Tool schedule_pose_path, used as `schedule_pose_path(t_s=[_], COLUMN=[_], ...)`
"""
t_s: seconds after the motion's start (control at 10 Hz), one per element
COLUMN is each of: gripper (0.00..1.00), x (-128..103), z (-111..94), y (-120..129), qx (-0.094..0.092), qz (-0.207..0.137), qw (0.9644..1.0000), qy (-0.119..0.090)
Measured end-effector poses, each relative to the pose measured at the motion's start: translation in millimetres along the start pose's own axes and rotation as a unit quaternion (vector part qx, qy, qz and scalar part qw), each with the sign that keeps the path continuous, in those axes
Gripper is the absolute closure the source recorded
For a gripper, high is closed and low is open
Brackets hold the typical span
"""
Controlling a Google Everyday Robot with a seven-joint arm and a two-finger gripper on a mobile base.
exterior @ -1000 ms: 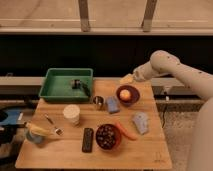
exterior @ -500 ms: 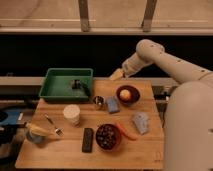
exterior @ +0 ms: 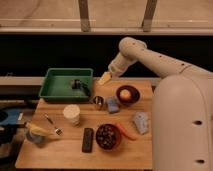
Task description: Place eraser in table surface
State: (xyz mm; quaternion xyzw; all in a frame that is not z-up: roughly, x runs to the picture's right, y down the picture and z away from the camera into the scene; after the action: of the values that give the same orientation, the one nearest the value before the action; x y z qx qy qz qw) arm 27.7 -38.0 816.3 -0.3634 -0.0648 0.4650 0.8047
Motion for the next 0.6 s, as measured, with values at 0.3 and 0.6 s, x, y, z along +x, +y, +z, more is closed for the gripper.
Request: schedule_pose_path(t_s=[0.3, 0.6], gripper=[0.24, 0.24], x=[43, 63], z=[5, 1], y=[11, 7], qx=[0.01, 0.017], qz=[0.014, 0.018], qw=[0.9995, 0.9991], qy=[0.028, 0.033])
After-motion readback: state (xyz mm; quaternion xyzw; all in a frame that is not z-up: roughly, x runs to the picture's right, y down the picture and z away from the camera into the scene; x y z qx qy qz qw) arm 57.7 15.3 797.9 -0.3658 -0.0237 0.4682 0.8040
